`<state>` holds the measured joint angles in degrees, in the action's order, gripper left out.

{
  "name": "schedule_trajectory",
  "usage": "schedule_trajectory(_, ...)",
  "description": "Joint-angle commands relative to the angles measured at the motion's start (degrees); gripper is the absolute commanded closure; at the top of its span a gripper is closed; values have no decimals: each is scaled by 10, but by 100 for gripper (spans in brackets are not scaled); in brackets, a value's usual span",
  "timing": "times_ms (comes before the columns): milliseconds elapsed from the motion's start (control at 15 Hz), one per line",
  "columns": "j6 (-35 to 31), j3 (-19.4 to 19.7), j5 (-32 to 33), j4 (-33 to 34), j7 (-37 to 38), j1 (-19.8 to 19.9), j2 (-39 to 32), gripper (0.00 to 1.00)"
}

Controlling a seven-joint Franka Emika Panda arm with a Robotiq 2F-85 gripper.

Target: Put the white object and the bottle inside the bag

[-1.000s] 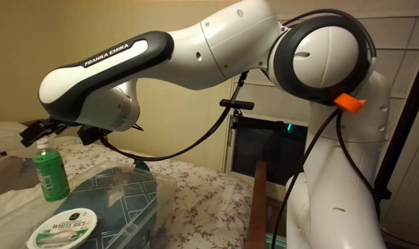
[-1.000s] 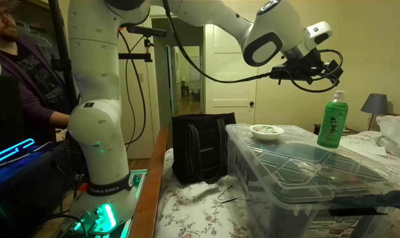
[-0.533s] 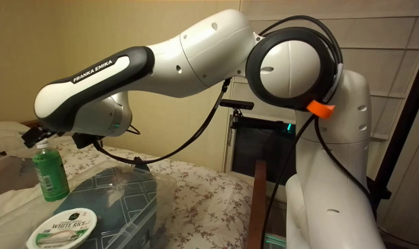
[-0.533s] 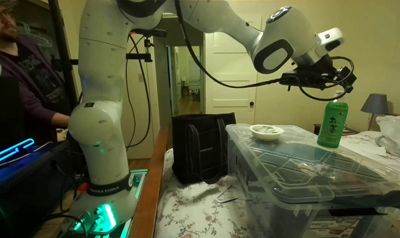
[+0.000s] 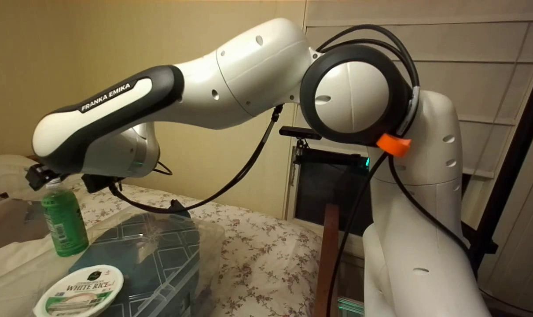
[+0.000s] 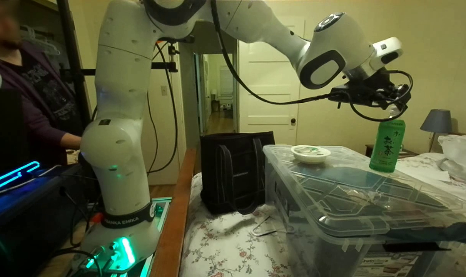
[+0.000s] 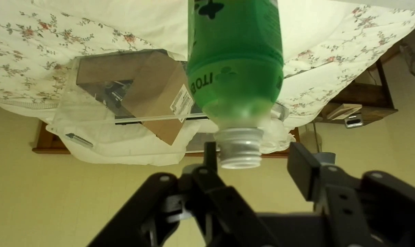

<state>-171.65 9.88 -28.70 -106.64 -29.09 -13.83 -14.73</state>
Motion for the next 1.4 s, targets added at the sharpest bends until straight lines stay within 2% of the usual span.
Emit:
schedule_trajectory(0,-13,13,13,21,24,-10,-22,45)
schedule_trajectory(67,-13,15,14,20,24,-11,-23,43)
schedule_trajectory(200,-17,17,12,18,21,-10,-20,69)
schedule_trajectory(267,-19,16,9,15,17,-8,-17,71)
schedule_trajectory(467,-17,1,7,-16,-19,-7,29,92)
schedule_trajectory(600,13,-46,-24,-54,-94,8,93,90)
schedule_trajectory(800,45,-90,-77,-117,-176,0,180,90)
schedule_trajectory(1067,102,-117,-171,-201,-281,-50,297,91)
schedule_trajectory(1333,163,-135,-211,-285,-326,-118,403,91)
